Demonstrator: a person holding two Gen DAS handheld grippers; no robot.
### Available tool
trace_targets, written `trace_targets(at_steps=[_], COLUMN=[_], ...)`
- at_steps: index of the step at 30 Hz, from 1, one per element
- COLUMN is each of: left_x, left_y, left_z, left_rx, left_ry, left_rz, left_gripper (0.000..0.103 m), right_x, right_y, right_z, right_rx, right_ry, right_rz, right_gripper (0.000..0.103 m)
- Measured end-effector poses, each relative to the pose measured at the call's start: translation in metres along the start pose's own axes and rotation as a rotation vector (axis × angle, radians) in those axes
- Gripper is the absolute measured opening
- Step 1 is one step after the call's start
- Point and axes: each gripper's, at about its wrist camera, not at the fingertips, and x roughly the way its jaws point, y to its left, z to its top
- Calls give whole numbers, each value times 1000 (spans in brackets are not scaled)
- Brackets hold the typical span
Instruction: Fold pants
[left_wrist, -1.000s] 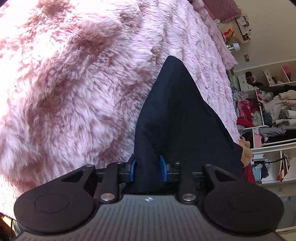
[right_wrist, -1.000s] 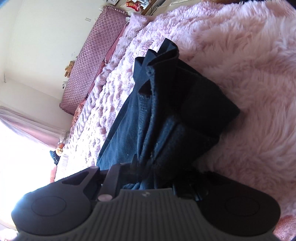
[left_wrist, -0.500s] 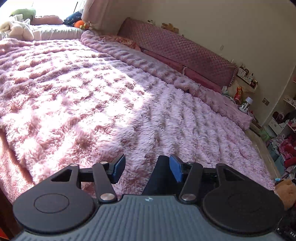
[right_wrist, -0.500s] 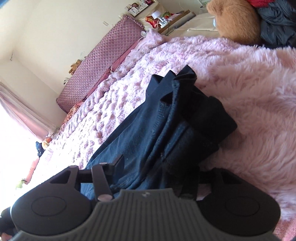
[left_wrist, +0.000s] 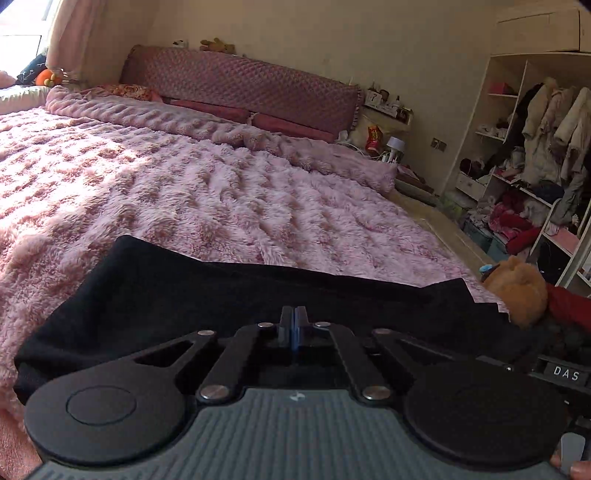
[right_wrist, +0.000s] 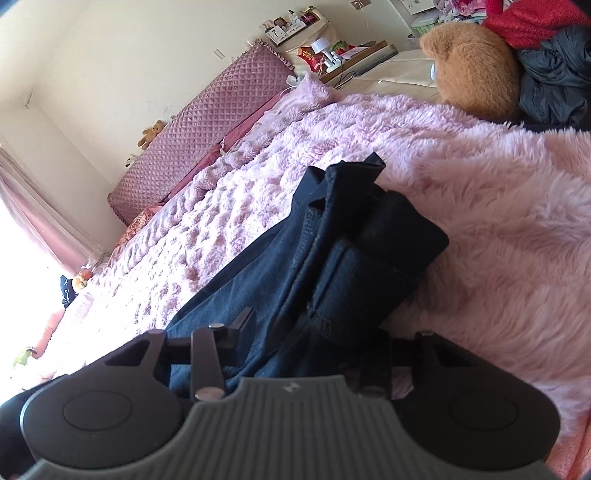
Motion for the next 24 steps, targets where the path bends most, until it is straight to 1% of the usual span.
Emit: trace_targets(at_steps=[3,5,6,7,8,11,12,13,14,15,16,18,20,21,23,24], left_x=[8,17,21,27,30,28,25,21,18,15,12,7,3,1,0,-1], left_y=[-16,-21,-22,-24,-26,-37,-40,-43,-45,-47,-47,-47,-44,-43,-42,-40], left_z=[-17,-28,-34,-42,-47,-65,-69,-73,-76,-78,-80,-80,-79,-78,-76,-75], left_rx=[61,84,92,113,134,257,285,296,300,304,307,307,291,281,278,281], left_ry=[36,78,97,116,121,68,50,34,22,15,11,6,8,11,19,21], left_rz=[-12,-7,-1,13,22,63,76,87,95,100,103,101,90,85,76,73], left_gripper=[0,0,0,0,0,0,0,0,0,0,0,0,0,0,0,0], right_x=[-1,-1,-1,-3,-4,1,3,6,9,14,17,21,25,26,24,21], right_y=[-2,-3,-4,-7,-14,-41,-50,-54,-55,-52,-46,-28,-13,-10,-7,-7], right_z=[0,-1,-1,0,2,5,5,6,8,10,11,9,7,7,10,12], right_rx=[4,5,15,31,76,254,311,339,338,306,267,163,83,60,44,50], right_ry=[-9,-14,-22,-35,-38,-15,-20,-27,-29,-26,-22,-56,-100,-104,-118,-130], right_rz=[9,6,-7,-20,-16,35,56,68,66,42,10,-58,-95,-100,-87,-64], right_gripper=[37,39,48,53,54,54,54,54,54,54,53,52,36,27,22,21])
